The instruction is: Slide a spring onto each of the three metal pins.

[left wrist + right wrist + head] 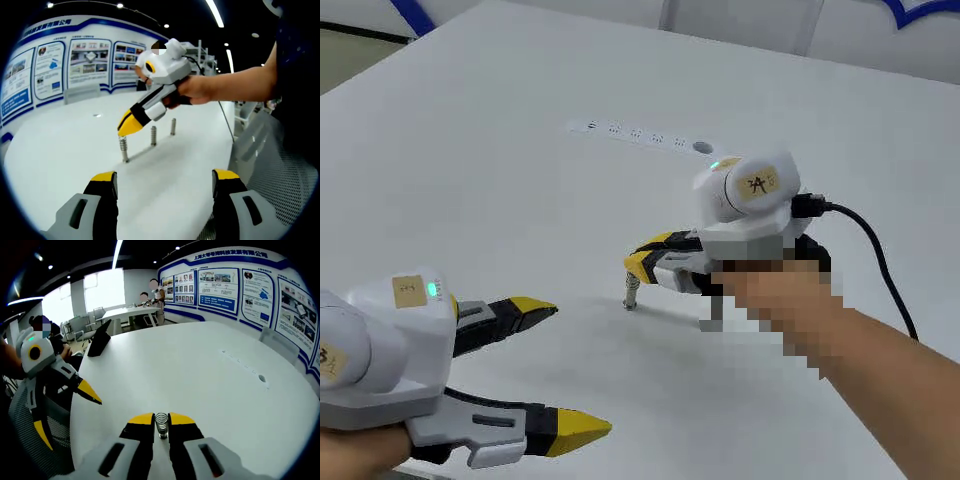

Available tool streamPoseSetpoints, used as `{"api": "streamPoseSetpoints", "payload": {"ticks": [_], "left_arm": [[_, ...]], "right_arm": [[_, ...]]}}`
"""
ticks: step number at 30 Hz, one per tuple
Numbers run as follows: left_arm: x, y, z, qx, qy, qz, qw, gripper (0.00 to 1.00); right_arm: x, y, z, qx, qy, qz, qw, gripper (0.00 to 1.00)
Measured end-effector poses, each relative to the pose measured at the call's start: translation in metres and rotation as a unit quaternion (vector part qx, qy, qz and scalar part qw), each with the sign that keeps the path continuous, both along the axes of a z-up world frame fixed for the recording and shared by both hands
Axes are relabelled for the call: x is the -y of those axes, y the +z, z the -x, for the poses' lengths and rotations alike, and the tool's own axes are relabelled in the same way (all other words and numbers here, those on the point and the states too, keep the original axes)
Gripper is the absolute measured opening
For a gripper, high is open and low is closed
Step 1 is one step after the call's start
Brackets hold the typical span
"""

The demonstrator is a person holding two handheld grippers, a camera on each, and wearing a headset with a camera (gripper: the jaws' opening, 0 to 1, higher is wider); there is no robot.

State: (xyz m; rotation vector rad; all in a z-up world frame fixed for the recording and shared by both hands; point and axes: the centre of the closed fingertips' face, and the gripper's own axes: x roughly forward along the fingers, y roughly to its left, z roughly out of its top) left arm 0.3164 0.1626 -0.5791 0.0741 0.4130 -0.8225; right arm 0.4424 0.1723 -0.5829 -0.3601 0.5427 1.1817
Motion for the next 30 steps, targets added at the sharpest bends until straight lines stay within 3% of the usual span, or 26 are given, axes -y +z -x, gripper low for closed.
{"api": "streamPoseSetpoints", "payload": {"ticks": [30], "left_arm": [[0.000,-0.001,-0.001,-0.005,0.005,0.000,1.0000,0.79]], "right_arm": [[0.001,-0.030,0.000,-0.006,0.006,0.031,0.9995,0.12]]}}
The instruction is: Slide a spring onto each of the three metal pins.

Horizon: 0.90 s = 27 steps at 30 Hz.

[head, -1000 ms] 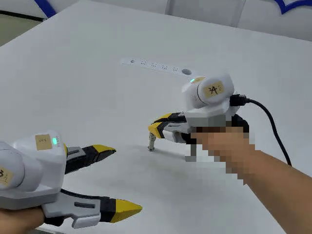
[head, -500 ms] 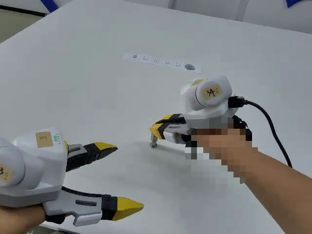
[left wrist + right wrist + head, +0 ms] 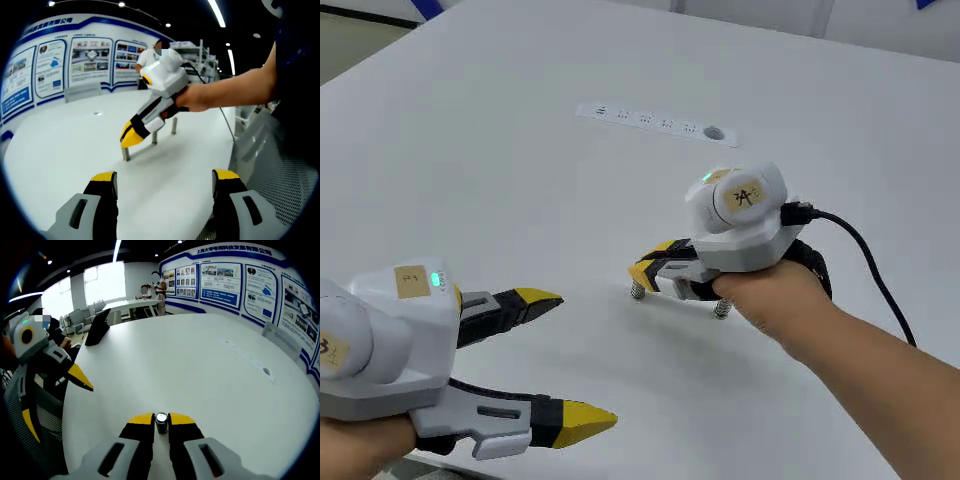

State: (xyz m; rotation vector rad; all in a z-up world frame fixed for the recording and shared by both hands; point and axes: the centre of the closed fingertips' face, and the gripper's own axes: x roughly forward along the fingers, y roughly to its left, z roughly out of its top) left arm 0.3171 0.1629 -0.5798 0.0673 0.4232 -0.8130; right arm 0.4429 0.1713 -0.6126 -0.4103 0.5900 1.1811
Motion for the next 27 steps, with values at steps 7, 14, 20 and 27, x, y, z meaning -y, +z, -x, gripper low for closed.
{"api": "streamPoseSetpoints", "payload": {"ticks": [7,14,20,27], "left_arm": [[0.000,0.001,-0.001,0.000,0.002,0.000,1.0000,0.79],[0.000,0.001,-0.001,0.000,0.002,0.000,1.0000,0.79],[0.000,0.001,-0.001,0.002,0.001,0.002,1.0000,0.79],[0.002,-0.001,0.001,0.000,-0.009,-0.004,0.9999,0.79]], "right_arm": [[0.000,-0.001,-0.001,0.000,-0.001,0.003,1.0000,0.12],[0.001,0.002,-0.003,0.003,-0.003,0.001,1.0000,0.13],[0.003,0.006,-0.002,0.007,-0.008,-0.001,0.9999,0.16],[0.007,0.011,0.003,0.014,-0.011,-0.005,0.9998,0.17]]}}
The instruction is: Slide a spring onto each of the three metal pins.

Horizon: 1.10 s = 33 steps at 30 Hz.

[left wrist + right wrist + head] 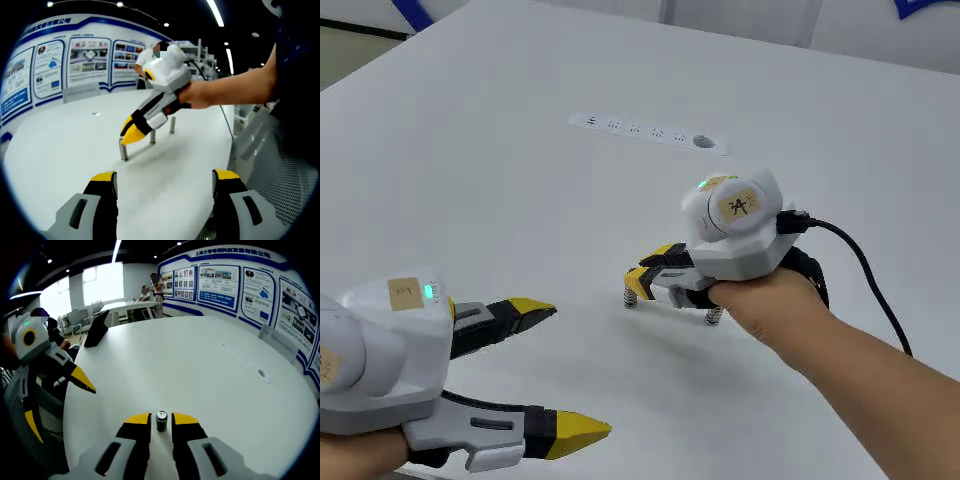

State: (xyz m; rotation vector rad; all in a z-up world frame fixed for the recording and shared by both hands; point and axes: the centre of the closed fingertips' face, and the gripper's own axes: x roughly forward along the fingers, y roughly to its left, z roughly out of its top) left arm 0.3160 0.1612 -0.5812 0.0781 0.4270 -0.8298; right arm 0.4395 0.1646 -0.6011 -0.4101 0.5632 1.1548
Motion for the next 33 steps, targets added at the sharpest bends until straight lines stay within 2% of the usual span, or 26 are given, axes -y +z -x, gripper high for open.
{"api": "streamPoseSetpoints", "payload": {"ticks": [10,18,24,33], "left_arm": [[0.002,-0.002,0.003,-0.002,-0.012,-0.004,0.9999,0.79],[0.003,-0.001,0.003,0.001,-0.015,-0.004,0.9999,0.79],[0.005,-0.001,0.005,0.003,-0.020,-0.006,0.9998,0.79],[0.007,0.000,0.005,0.006,-0.021,-0.009,0.9997,0.79]], "right_arm": [[0.013,0.009,0.016,0.011,-0.001,-0.004,0.9999,0.18],[0.025,0.020,0.040,0.021,0.008,-0.011,0.9997,0.18],[0.040,0.028,0.052,0.028,0.012,-0.013,0.9994,0.18],[0.069,0.031,0.063,0.015,-0.005,-0.026,0.9995,0.19]]}}
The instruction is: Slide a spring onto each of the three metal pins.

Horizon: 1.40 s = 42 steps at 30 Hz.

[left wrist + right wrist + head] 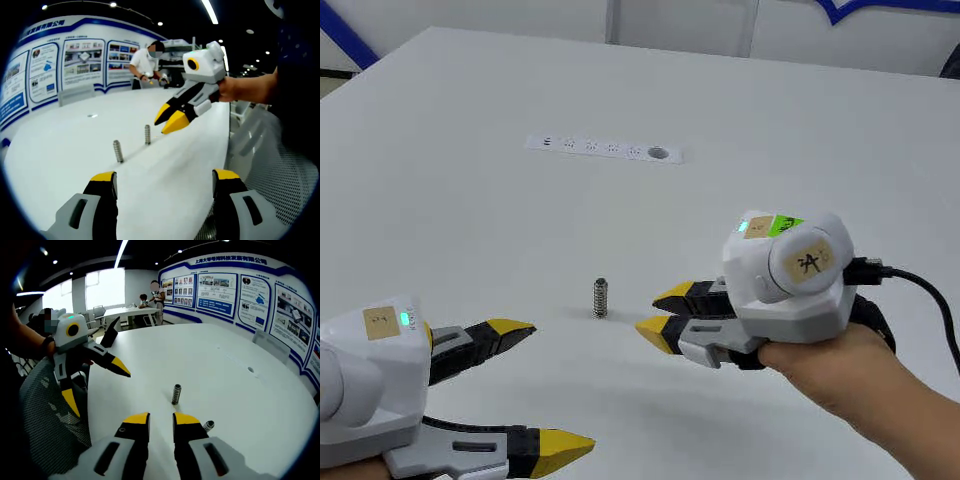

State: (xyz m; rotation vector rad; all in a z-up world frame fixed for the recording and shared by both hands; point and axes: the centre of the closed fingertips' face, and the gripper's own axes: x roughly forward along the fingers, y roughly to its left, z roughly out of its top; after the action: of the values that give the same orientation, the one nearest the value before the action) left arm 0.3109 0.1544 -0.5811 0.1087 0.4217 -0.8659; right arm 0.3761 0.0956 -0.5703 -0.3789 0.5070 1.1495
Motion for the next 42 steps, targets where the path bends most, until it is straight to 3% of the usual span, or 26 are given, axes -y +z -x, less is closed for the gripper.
{"api": "streamPoseSetpoints", "payload": {"ticks": [20,30,42], "left_arm": [[0.000,-0.001,0.000,-0.004,0.003,0.000,1.0000,0.79],[0.000,-0.001,0.001,-0.007,0.003,-0.001,1.0000,0.80],[-0.001,-0.002,0.000,-0.010,0.007,0.003,0.9999,0.81]], "right_arm": [[0.076,0.000,0.011,-0.003,-0.041,-0.017,0.9990,0.22],[0.123,0.002,0.008,0.005,-0.078,-0.034,0.9964,0.26],[0.151,0.002,0.011,0.012,-0.095,-0.045,0.9944,0.35]]}}
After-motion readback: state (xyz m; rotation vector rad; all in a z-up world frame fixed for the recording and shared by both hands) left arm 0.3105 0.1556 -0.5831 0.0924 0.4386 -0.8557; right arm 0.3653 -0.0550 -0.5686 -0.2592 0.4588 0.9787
